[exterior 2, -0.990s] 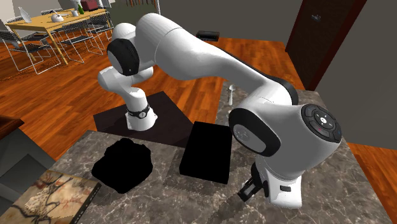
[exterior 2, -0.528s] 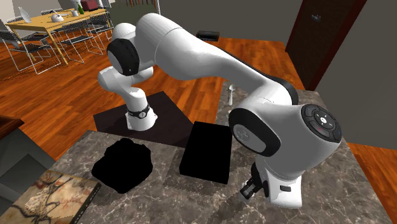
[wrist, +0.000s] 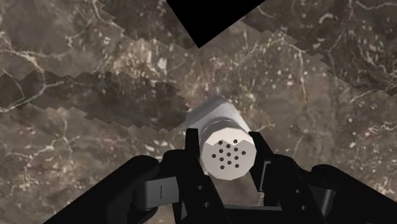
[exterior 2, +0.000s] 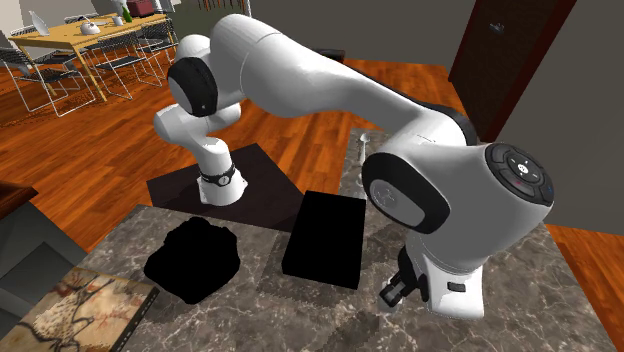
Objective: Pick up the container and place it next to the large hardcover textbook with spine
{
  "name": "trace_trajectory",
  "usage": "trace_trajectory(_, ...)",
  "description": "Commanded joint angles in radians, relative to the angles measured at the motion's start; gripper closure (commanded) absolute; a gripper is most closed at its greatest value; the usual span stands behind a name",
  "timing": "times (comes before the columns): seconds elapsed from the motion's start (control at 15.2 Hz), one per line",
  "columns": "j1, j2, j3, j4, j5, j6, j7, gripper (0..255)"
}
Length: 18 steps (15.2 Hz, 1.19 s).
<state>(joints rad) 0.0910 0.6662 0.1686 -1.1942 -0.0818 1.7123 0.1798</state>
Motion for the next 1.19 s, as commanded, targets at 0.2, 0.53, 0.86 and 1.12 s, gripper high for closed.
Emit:
trace_trajectory(0.2,0.003,-0.004,0.001,0.061,0.001,-0.066,-0.001,255)
trace_trajectory(0.53,0.008,0.000,0.001,0.135,0.001,-0.135,-0.002,255)
trace_trajectory(0.86,0.014,0.012,0.001,0.214,0.000,-0.201,-0.003,255)
trace_trajectory(1.12,-0.061,-0.142,-0.006,-0.018,0.016,-0.124,-0.065,255)
